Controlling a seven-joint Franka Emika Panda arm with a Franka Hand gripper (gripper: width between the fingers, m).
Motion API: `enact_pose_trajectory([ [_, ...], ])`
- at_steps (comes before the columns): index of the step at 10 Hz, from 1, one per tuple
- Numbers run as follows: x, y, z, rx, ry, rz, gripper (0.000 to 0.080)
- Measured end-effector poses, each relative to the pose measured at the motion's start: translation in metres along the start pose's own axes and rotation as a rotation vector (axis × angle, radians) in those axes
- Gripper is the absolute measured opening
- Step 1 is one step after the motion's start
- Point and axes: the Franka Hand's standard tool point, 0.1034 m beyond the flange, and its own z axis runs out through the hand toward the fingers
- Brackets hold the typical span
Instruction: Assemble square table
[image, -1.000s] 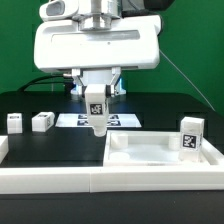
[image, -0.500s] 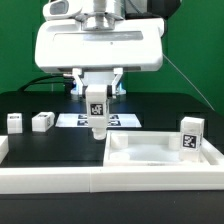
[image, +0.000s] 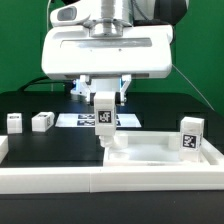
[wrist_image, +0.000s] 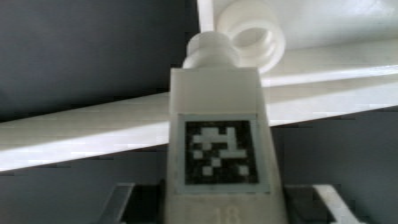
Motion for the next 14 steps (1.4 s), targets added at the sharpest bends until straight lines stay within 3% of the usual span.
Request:
enact_pose_trajectory([
  [3, 0.005, -0.020, 0.004, 0.015, 0.010, -0.010, 0.0291],
  [5, 0.007, -0.025, 0.009, 0.015, 0.020, -0.020, 0.0291],
  [14, 0.000, -0.020, 0.018, -0.002, 0.042, -0.029, 0.0291],
])
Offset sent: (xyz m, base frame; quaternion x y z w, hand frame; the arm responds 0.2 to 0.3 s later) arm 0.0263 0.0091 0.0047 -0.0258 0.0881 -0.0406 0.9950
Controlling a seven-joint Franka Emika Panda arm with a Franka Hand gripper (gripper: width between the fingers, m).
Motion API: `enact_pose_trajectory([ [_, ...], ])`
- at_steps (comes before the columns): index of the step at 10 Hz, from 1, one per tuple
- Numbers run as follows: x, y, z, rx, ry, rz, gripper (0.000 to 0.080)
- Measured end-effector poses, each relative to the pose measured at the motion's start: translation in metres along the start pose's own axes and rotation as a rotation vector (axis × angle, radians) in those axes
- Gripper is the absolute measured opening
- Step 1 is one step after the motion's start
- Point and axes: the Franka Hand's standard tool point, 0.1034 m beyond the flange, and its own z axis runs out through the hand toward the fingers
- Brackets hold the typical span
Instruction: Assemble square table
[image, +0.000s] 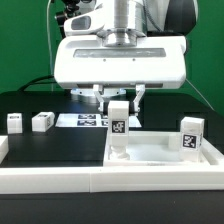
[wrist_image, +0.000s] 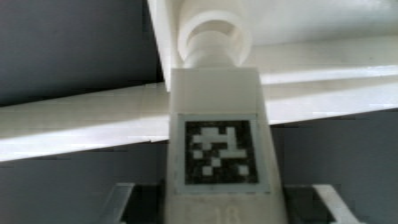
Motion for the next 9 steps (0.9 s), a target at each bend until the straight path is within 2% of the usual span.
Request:
enact_pose_trajectory([
  [4, -0.0077, -0.0008, 0.0065, -0.003, -0.012, -0.005, 0.0291],
  [7, -0.0076, -0.0094, 0.0073, -0.014, 0.056, -0.030, 0.0291],
  [9, -0.0092, -0.0097, 0.0068, -0.024, 0.099, -0.040, 0.0291],
])
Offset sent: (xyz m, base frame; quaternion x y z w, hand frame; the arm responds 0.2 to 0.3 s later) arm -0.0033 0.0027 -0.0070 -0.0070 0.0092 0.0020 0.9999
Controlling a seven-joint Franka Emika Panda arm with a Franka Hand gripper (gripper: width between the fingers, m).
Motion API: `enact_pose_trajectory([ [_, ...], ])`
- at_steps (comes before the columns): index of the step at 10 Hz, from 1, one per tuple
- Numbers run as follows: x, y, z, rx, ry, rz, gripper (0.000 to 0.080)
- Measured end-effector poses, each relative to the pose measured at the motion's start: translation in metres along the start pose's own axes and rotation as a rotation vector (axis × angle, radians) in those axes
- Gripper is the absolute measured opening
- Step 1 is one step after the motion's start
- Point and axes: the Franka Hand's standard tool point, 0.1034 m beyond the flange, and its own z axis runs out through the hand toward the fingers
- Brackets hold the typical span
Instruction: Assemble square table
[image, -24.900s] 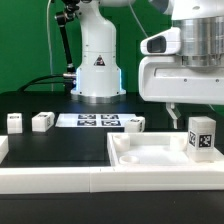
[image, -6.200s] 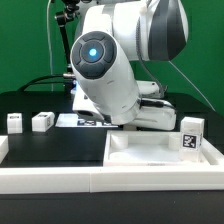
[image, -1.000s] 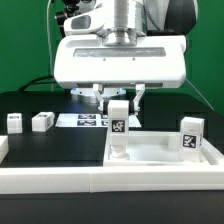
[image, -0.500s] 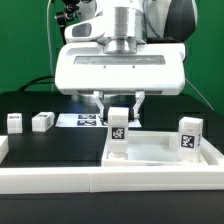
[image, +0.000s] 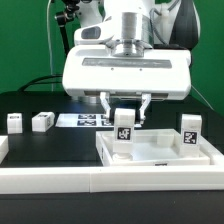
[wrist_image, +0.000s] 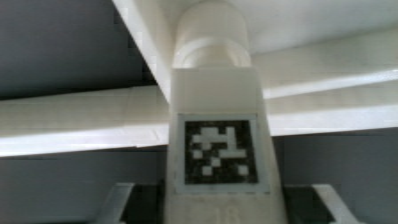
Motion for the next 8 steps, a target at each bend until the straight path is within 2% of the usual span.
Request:
enact_pose_trajectory([
  [3, 0.0008, 0.0021, 0.0014, 0.000, -0.010, 0.004, 0.0291],
  [4, -0.0010, 0.0019, 0.0022, 0.001, -0.018, 0.004, 0.0372],
  [5, -0.0011, 0.0020, 0.0023, 0.001, -0.018, 0.004, 0.0521],
  [6, -0.0014, 0.0020, 0.0025, 0.001, -0.019, 0.004, 0.0521],
  [7, -0.0018, 0.0020, 0.0027, 0.001, -0.020, 0.004, 0.0624],
  [8, -0.0019, 0.0020, 0.0028, 0.001, -0.020, 0.003, 0.0644],
])
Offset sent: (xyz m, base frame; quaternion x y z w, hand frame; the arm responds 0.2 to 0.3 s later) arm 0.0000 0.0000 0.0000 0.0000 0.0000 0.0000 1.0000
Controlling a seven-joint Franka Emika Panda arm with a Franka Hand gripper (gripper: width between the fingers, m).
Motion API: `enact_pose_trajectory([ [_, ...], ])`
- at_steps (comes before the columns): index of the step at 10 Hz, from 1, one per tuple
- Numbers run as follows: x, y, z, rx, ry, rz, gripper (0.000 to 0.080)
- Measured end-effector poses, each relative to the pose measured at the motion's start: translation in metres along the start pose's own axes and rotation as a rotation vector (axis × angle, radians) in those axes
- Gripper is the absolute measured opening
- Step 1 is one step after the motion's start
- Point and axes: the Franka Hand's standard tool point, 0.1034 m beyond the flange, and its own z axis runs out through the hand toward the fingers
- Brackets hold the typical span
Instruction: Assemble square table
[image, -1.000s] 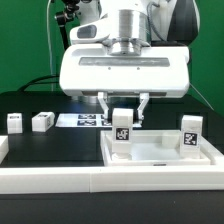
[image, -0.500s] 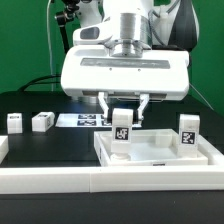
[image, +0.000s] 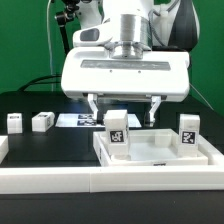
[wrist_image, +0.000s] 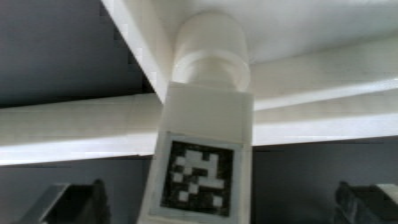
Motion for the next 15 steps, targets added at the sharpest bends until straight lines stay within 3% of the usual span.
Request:
enact_pose_trajectory([
  [3, 0.001, 0.002, -0.001, 0.002, -0.014, 0.000, 0.0649],
  [7, 0.021, 0.007, -0.018, 0.030, -0.075, 0.024, 0.0649],
  [8, 0.020, 0.007, -0.017, 0.030, -0.080, 0.023, 0.0649],
  [10, 0.012, 0.000, -0.015, 0.074, -0.253, 0.037, 0.0649],
  [15, 0.010, 0.014, -0.006, 0.124, -0.598, 0.059, 0.0649],
])
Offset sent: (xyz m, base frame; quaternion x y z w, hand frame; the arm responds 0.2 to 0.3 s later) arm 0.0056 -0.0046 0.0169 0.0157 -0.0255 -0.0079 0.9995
